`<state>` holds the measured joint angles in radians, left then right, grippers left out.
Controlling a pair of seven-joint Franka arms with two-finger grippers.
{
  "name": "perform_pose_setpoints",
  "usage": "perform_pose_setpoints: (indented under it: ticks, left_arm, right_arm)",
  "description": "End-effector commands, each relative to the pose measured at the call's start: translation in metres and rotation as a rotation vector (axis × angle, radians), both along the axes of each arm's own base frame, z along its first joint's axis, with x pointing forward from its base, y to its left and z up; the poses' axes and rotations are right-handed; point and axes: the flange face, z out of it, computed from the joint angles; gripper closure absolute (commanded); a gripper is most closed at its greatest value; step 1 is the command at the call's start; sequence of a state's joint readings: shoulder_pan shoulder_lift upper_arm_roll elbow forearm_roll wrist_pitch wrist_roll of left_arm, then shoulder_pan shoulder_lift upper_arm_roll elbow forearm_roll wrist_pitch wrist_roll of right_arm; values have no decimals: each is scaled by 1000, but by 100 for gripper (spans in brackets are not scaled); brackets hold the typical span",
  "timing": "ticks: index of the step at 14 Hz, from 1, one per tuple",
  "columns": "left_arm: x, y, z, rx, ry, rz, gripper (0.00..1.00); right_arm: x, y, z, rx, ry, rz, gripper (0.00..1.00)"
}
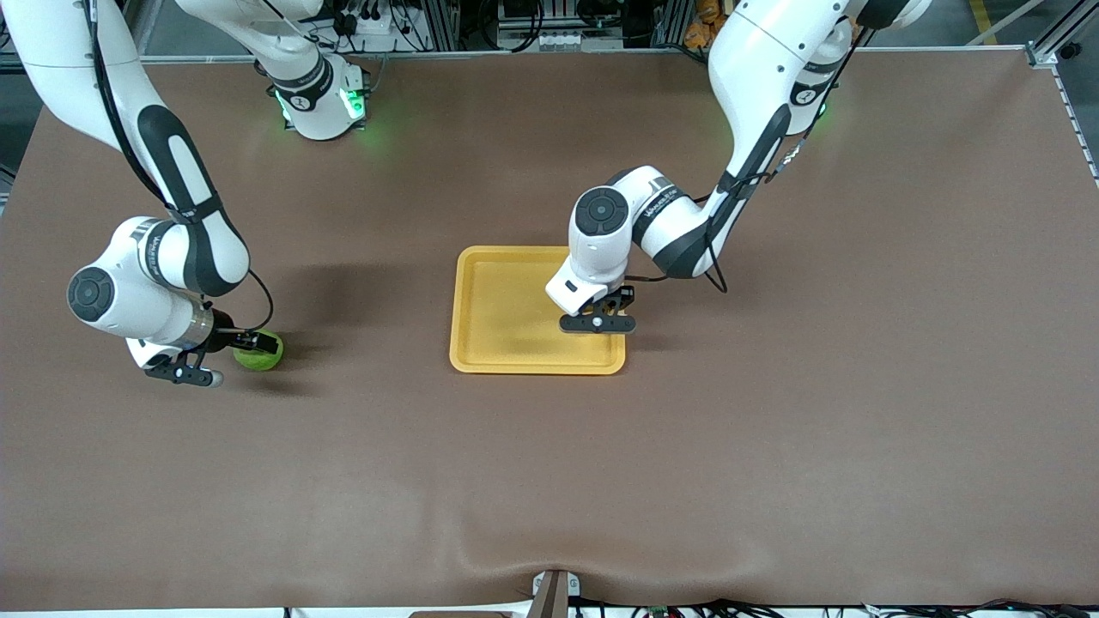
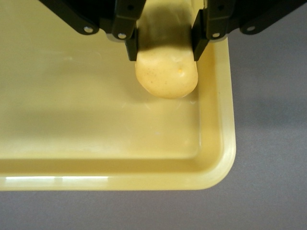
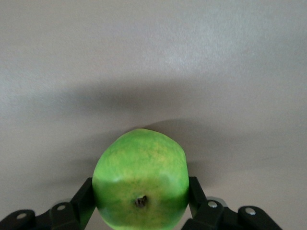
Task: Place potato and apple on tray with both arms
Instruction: 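Release the potato on the tray while the right gripper carries the apple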
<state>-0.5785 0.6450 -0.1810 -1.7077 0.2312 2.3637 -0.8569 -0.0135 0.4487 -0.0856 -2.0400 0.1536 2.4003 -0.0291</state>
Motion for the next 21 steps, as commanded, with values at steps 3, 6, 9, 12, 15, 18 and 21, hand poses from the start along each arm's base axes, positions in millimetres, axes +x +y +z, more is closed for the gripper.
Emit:
perform_pose_setpoints:
  ticks: [3, 6, 9, 12, 15, 18, 21]
  left_arm:
    - [7, -2, -9, 41, -24, -11, 97]
    - [7, -1, -10, 41, -21, -7, 92]
    - [8, 1, -11, 40, -21, 23, 55]
    - [13, -1, -3, 28, -34, 41, 0]
    - [25, 5, 18, 9, -60, 63, 0]
    - [37, 18, 47, 24, -67, 89, 0]
    - [44, 33, 91, 41, -77, 118, 0]
  right_arm:
    - [38, 19, 60, 40, 22, 31, 100]
    - [61, 79, 92, 39, -37, 123, 100]
    - [56, 166, 82, 35, -16, 87, 100]
    - [38, 254, 76, 67, 11, 36, 100]
    - [20, 314, 60, 66, 35, 111, 100]
    - [2, 355, 60, 54, 45, 74, 100]
    - [-11, 388, 57, 56, 14, 78, 100]
